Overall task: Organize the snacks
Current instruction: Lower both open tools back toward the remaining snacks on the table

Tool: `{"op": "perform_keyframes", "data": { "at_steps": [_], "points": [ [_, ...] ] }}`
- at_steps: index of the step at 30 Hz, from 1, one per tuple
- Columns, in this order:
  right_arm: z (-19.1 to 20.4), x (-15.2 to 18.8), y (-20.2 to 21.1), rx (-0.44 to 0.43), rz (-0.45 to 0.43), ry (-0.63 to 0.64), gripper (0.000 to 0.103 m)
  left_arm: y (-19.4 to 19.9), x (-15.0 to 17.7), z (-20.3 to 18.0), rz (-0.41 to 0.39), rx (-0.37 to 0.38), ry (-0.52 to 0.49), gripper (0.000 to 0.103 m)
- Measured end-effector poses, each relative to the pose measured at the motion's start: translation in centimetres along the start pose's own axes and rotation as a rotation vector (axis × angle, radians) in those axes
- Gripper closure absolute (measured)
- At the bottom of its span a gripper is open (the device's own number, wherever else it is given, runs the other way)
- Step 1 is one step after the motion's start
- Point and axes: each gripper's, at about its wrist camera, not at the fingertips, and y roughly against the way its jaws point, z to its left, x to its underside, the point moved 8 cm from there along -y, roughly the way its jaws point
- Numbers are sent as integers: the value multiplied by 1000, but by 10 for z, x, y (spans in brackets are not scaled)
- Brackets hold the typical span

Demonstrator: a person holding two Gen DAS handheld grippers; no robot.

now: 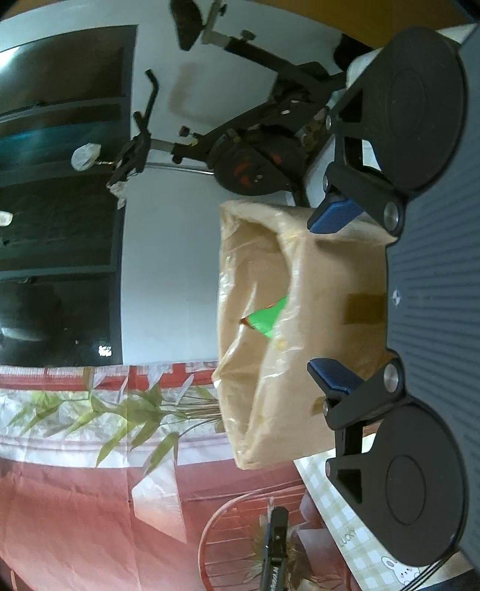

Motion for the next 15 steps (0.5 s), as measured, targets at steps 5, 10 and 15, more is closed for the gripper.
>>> {"op": "perform_keyframes", "data": {
  "at_steps": [5, 10, 15],
  "points": [
    [-15, 24, 1, 30, 38, -31, 26, -6, 25, 1, 46, 3, 41, 33],
    [-25, 57, -1, 66, 102, -38, 26, -9, 45, -2, 88, -3, 31, 33],
    [-32, 103, -6, 83, 211, -108, 26, -11, 54, 2, 113, -11, 38, 33]
  ]
}}
